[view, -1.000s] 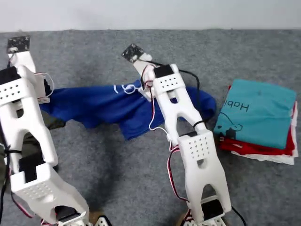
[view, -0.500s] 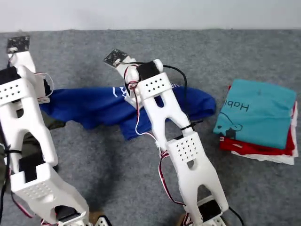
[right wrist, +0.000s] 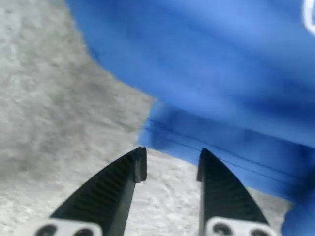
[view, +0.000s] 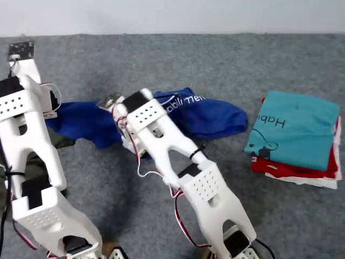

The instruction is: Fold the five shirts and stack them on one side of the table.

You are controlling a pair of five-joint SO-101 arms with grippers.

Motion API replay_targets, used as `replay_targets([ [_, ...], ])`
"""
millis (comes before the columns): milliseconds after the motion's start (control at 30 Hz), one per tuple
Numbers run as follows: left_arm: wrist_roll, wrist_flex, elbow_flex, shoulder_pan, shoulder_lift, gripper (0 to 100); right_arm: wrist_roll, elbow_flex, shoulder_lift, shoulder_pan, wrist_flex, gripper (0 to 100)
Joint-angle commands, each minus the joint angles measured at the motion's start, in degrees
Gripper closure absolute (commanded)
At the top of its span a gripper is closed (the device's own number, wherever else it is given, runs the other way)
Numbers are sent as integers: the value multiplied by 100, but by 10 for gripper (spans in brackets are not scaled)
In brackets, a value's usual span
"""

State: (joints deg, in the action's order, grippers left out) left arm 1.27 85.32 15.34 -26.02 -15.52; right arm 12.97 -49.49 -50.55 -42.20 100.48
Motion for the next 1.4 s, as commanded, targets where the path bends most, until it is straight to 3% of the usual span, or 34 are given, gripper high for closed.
replay_targets([
  [0,9,-114,13,-35,35,942,-79,-53,31,-136,154,805],
  [333,9,-88,4,-35,35,942,-79,-62,-532,-101,-356,809],
  [533,9,-88,-4,-35,26,943,123,-70,-752,4,-347,986],
  [800,35,-79,-259,44,88,963,791,-1196,-699,585,268,987],
  [1200,466,1512,1077,281,97,986,1662,-1266,1982,1481,268,988],
  [1367,466,1538,1578,264,369,987,2119,-1266,3301,2105,268,988],
])
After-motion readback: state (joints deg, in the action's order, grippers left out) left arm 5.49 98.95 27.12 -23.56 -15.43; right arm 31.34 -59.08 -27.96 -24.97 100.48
